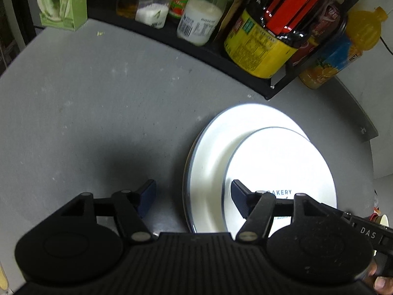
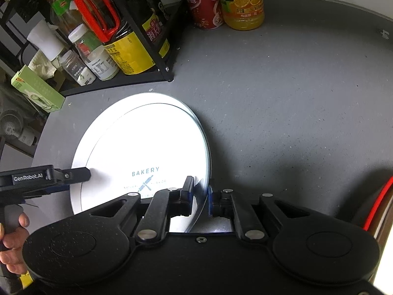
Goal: Organize plates and bowls
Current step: 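Lower the 'BAKERY' plate onto the 'Sweet' plate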
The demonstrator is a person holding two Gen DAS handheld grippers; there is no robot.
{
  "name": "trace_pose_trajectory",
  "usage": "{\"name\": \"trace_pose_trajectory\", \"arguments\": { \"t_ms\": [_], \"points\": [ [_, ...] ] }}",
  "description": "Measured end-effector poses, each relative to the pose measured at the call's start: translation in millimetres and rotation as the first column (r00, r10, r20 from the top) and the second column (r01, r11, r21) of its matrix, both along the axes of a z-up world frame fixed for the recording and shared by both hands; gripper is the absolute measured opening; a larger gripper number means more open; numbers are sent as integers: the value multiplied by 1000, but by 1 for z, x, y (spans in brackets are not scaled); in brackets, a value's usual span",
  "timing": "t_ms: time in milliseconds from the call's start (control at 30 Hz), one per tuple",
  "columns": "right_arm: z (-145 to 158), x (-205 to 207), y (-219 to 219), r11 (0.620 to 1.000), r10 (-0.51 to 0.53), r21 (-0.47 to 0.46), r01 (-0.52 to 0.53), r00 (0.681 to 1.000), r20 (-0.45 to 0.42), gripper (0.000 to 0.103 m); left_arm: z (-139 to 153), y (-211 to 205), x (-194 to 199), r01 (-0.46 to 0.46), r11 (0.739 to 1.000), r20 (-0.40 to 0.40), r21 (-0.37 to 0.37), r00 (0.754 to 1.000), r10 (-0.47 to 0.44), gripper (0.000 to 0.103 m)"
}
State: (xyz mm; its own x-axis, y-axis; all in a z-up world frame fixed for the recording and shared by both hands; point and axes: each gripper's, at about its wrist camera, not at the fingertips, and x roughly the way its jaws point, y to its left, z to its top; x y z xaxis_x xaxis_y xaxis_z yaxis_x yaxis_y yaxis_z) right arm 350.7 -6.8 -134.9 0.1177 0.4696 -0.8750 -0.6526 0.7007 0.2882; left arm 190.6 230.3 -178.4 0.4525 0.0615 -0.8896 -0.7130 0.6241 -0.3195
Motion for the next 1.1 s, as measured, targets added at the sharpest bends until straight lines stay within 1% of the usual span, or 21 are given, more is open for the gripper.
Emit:
{"name": "trace_pose_trajectory", "arguments": {
  "t_ms": [100,200,233,333,500,667,933,1033,1100],
  "points": [
    [-3,0,1,1000,0,-2,0,1000,-7,14,-7,-1,1,8,1000,6,1,1000,-8,60],
    [-6,-2,0,1000,4,-5,-4,1000,-12,18,-8,-1,1,8,1000,23,3,1000,-8,53],
    [-7,-2,0,1000,4,-7,-4,1000,-16,20,-8,0,1,8,1000,30,3,1000,-8,49],
    [-11,-4,1,1000,6,-9,-6,999,-32,21,-7,1,1,7,1000,42,12,999,-8,44],
    [-13,-7,4,1000,7,-14,-7,1000,-31,24,-7,5,-2,-13,1000,53,3,999,13,43],
    [-15,-8,6,1000,7,-12,-8,999,-37,30,-7,10,-6,-36,999,64,-8,997,36,43],
    [-16,-7,7,1000,18,0,-18,999,-28,32,-7,11,-3,-54,999,68,-1,996,54,42],
    [-17,-5,7,1000,-11,-8,10,999,-46,32,-7,11,-3,-55,998,62,-10,997,56,43],
    [-13,-4,7,999,-32,-22,31,998,-56,32,-5,11,-1,-63,998,45,-11,997,64,44]
  ]
}}
